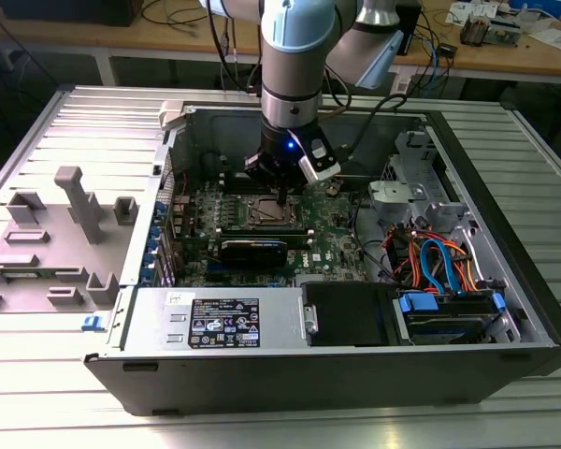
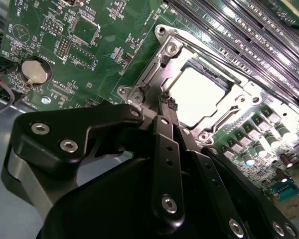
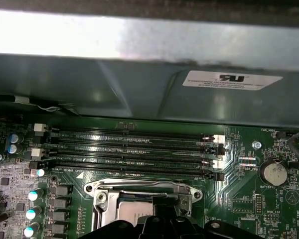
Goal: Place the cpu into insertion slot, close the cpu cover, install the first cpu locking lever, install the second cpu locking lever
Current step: 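Install the second cpu locking lever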
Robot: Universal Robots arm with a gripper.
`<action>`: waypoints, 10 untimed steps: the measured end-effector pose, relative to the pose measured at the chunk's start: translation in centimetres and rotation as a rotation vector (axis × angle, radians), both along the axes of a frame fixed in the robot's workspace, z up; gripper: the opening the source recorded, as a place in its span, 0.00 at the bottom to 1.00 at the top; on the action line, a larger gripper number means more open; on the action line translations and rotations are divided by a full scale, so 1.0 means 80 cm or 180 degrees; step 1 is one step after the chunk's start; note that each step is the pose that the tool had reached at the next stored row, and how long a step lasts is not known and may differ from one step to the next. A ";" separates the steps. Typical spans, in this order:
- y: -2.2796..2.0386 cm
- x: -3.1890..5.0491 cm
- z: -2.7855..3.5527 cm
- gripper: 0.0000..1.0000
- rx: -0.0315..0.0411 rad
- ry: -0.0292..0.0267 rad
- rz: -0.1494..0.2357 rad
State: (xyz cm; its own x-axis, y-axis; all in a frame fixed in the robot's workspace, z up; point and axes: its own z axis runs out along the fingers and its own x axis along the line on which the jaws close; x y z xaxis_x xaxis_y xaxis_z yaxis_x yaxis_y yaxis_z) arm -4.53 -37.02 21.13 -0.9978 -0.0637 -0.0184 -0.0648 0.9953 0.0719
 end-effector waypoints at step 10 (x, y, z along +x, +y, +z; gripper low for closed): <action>-0.0034 0.000 0.0000 0.11 0.0000 0.0000 0.0000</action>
State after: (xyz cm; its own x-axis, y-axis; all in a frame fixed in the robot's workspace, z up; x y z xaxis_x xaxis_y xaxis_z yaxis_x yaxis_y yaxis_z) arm -4.53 -37.29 21.13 -0.9978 -0.0637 -0.0184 -0.0649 0.9953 0.0719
